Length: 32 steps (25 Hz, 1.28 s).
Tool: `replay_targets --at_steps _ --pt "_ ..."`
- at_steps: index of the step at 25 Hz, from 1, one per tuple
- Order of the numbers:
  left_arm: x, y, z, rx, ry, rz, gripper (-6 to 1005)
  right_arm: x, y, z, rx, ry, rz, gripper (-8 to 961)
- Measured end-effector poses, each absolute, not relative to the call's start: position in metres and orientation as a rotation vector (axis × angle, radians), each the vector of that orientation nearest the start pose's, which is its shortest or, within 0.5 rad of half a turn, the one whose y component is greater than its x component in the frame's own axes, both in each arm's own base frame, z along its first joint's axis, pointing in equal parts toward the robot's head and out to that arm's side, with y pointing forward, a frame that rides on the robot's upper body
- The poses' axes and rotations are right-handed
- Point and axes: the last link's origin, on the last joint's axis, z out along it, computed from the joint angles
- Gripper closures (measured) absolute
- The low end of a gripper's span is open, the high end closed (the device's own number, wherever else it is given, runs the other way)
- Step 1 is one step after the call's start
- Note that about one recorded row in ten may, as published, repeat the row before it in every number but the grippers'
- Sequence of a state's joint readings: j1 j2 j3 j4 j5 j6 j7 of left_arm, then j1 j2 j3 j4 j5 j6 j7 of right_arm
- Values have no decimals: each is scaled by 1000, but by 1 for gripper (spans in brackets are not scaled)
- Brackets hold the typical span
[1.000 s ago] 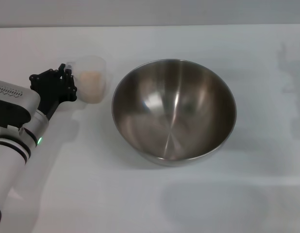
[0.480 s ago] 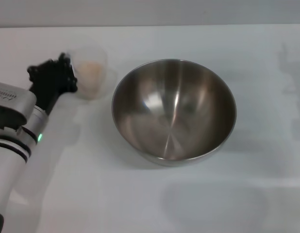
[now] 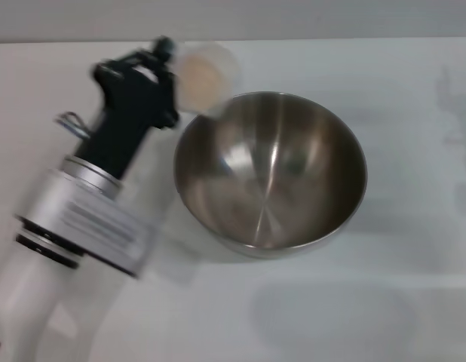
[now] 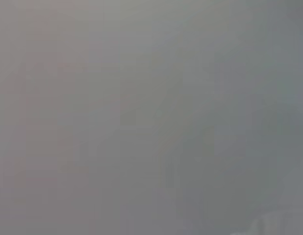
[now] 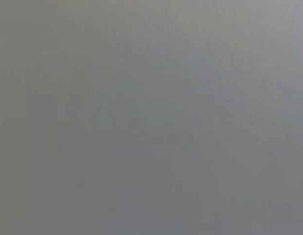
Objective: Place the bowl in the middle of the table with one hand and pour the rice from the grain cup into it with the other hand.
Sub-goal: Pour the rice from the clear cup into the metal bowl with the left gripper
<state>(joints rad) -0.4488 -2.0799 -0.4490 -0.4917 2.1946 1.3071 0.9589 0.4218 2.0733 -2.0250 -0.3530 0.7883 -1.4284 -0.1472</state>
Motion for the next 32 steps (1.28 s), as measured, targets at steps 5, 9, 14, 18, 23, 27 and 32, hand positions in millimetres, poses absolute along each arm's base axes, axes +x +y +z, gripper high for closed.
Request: replay_targets --at_steps 5,9,14,18,23,27,32 --pt "-198 292 -94 -1589 880 -198 975 274 345 43 -1266 147 826 451" --pt "-196 285 -101 -1517 1052 -71 975 273 346 44 -1270 141 823 451" --pt "-200 278 -108 -1386 1286 142 974 273 347 44 -1271 139 822 451" --pt "-202 276 -109 -1265 1416 281 974 274 347 44 -1272 138 816 451" --pt "-204 273 -109 -1174 1500 377 974 275 346 44 -1273 138 812 451" --pt "-199 259 -120 -1212 1523 323 974 276 346 45 -1273 137 810 451" --pt "-197 268 -113 -1206 1465 346 974 276 345 45 -1273 128 810 451"
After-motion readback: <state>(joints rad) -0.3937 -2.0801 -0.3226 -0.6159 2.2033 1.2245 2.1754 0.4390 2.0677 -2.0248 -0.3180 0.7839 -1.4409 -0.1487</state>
